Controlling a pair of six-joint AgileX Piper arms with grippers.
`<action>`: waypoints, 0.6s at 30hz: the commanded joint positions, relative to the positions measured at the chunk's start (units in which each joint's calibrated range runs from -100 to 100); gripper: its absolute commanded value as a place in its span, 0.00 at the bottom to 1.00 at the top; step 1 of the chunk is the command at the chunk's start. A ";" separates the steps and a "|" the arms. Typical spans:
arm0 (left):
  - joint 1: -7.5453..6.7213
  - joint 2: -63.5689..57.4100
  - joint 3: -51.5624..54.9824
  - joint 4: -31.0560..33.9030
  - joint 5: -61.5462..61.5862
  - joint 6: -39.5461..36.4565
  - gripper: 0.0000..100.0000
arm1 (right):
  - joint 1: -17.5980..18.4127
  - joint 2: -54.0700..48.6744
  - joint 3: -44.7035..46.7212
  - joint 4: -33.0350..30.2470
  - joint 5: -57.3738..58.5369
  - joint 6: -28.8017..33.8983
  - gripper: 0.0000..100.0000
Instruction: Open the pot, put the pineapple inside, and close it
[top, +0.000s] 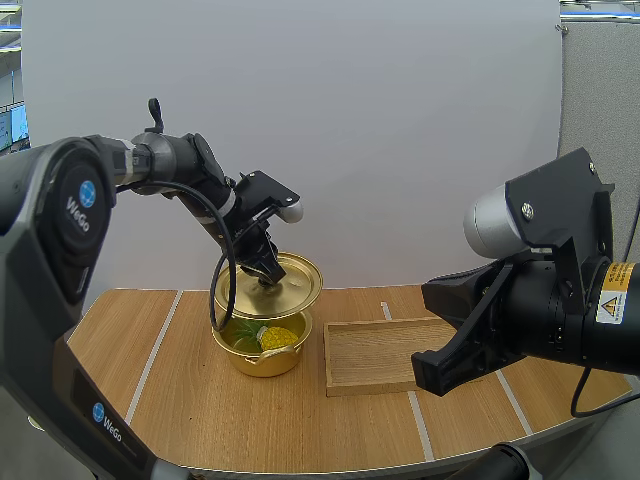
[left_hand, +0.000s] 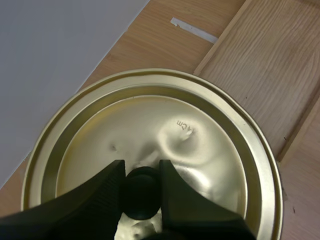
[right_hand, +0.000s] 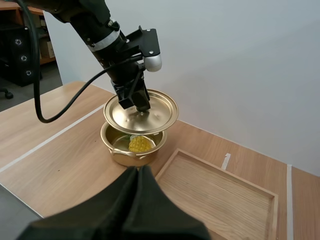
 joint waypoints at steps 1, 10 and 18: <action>0.59 1.65 0.16 -1.67 -2.28 0.92 0.00 | -0.23 -0.54 0.05 -1.05 0.24 -0.24 0.00; 1.61 5.12 1.04 -2.98 -3.68 3.02 0.00 | -0.23 -0.54 0.05 -1.05 -0.45 -0.24 0.00; 1.61 5.24 4.33 -2.98 -7.85 4.85 0.00 | -0.23 -0.54 0.05 -1.05 -0.45 -0.24 0.00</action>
